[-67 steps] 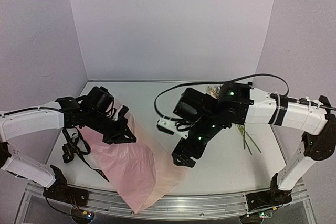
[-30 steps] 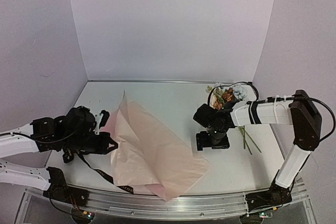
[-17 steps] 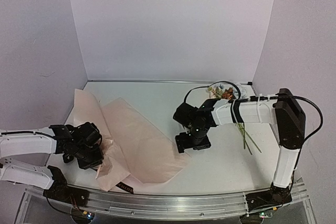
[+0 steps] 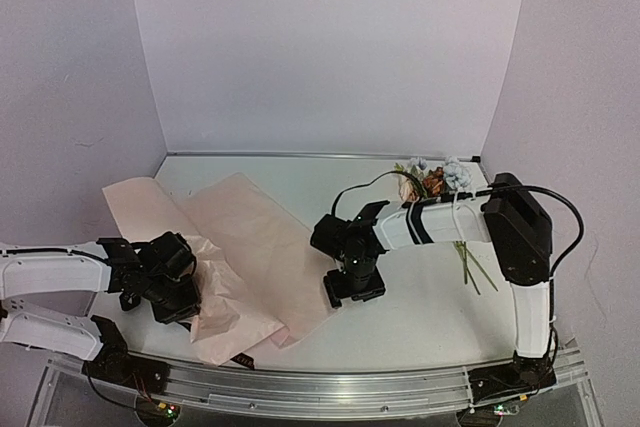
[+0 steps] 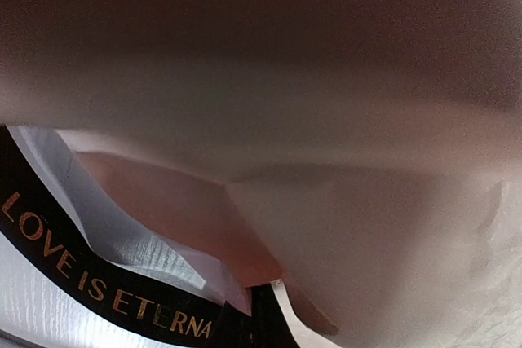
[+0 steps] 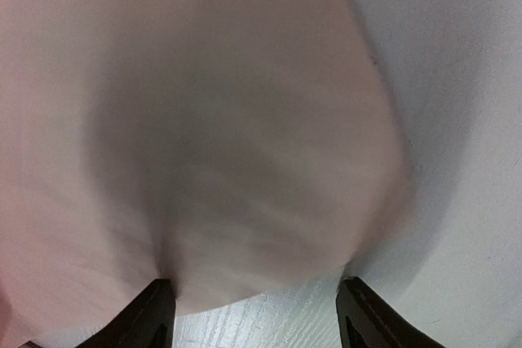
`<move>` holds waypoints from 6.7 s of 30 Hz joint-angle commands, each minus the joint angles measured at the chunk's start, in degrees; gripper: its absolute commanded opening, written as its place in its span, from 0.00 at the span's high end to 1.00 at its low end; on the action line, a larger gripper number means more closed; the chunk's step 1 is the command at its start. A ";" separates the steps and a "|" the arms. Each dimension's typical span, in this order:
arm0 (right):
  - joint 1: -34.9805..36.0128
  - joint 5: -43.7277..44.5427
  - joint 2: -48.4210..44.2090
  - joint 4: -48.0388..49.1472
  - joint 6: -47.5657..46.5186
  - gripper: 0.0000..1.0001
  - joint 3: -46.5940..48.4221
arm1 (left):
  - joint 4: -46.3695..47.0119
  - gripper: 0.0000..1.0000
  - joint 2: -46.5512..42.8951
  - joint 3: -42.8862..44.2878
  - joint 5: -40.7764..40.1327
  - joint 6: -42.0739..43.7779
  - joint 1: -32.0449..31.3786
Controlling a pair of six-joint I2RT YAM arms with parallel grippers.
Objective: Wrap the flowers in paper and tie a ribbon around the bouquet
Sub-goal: Unfold the folded wrapping paper at the center of the board, then adjust the flattened wrapping paper at the center of the board.
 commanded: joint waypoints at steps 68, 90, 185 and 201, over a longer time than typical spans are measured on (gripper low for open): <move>-16.48 0.80 -0.38 -10.66 -4.59 0.18 8.13 | -6.18 1.00 15.00 13.22 16.95 19.99 5.17; -18.37 0.90 -8.83 -10.03 -10.65 0.15 -0.62 | -6.77 1.00 15.54 12.47 17.87 21.72 5.55; -9.74 8.38 -11.61 37.71 33.07 1.00 -29.94 | -0.48 0.75 55.29 69.35 5.33 43.96 19.19; 0.90 12.64 -18.83 32.47 32.23 0.93 -30.42 | 2.38 0.74 67.08 70.73 12.58 46.13 5.64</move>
